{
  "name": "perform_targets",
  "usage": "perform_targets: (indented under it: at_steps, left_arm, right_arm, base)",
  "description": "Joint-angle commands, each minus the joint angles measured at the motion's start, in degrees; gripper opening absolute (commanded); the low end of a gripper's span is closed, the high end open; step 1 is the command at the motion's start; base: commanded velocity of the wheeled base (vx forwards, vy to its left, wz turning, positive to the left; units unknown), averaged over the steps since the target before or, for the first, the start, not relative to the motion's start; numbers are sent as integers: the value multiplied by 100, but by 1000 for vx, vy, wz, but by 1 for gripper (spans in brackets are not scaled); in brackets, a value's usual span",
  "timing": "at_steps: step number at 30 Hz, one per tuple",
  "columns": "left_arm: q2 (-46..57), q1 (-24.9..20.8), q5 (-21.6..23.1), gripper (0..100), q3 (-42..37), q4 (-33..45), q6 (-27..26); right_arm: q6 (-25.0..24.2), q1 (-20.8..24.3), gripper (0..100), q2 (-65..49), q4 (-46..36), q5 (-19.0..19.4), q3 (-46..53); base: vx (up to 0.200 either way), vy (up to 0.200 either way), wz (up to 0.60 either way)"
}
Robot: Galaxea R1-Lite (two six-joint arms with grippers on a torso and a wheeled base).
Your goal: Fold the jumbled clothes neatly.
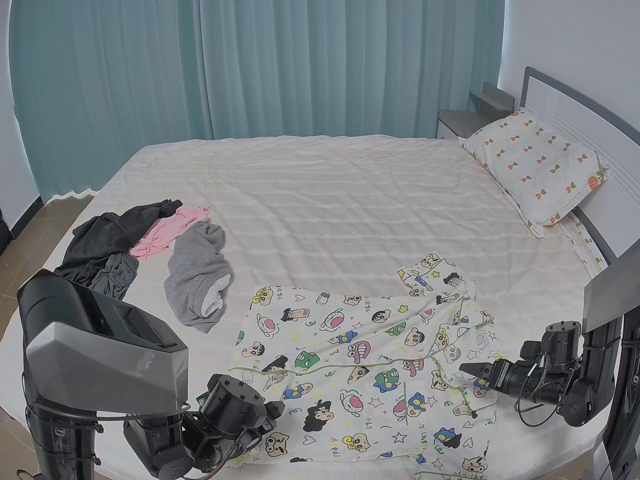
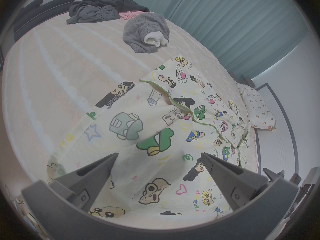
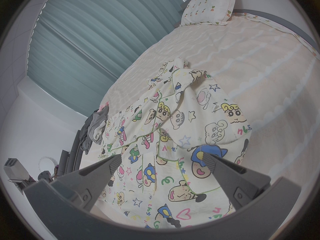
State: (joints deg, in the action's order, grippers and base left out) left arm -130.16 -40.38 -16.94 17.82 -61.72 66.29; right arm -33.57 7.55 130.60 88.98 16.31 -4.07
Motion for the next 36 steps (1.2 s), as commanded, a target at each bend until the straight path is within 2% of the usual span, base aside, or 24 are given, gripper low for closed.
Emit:
perform_targets:
  at_steps: [1,2,3,8,18,27,36]
  left_arm:
    - [-203,-181,-468,100,28,-103,209]
    - [-203,-181,-468,100,28,-103,209]
    - [-317,-172,-635,100,28,-428,288]
    - [-405,-41,-626,100,-77,-1237,411]
    - [-352,30,-441,100,-227,-1940,446]
    - [-387,-76,-362,100,-974,-2019,209]
    - [-431,-172,-353,100,-1088,-2019,244]
  right_arm:
    - [0,1,100,10,67,-5,3]
    - [0,1,100,10,67,-5,3]
    - [0,1,100,10,67,4,3]
    - [0,1,100,10,67,4,3]
    - [0,-8,100,36,67,-5,3]
    - [0,-8,100,45,67,4,3]
    - [0,1,100,45,67,-5,3]
  base:
    - [0,0,0]
    - [0,0,0]
    - [0,0,0]
    - [0,0,0]
    - [0,0,0]
    - [0,0,0]
    - [0,0,0]
